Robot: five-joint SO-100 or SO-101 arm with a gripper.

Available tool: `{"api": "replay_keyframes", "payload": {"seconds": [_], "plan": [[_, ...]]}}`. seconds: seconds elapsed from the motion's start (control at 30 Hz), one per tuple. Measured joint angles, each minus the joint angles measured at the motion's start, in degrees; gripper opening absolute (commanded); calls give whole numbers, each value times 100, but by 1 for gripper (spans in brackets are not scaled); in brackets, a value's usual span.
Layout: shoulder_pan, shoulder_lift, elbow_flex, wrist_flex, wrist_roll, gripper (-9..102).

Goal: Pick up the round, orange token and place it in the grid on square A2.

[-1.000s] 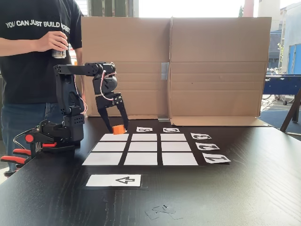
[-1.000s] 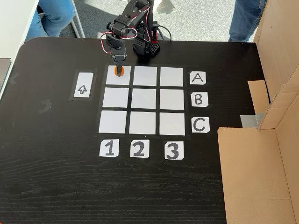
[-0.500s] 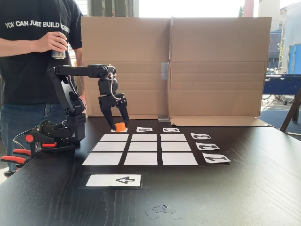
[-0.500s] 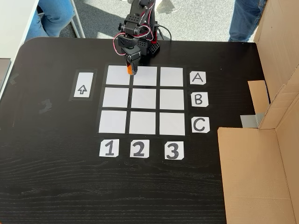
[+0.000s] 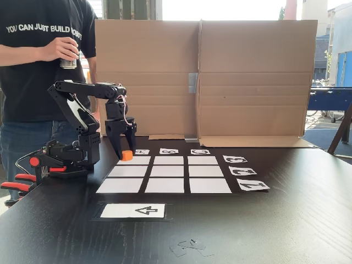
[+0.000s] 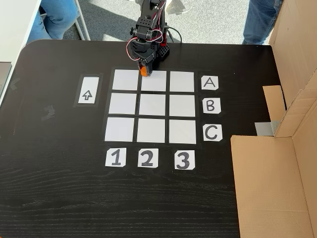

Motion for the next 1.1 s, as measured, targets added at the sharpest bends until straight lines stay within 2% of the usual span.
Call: {"api": "replay_keyframes", "payload": {"seconds": [0.33, 0.73, 0.87, 0.93, 1.03, 1.1], "plan": [[-237, -53, 659, -888, -105, -1], [-659, -123, 1178, -1345, -105, 0], [-650, -123, 1204, -1380, -105, 11], [-633, -88, 1239, -1397, -105, 26], [-563, -123, 1310, -1380, -105, 35], [-501, -114, 1310, -1406, -114, 47]]}}
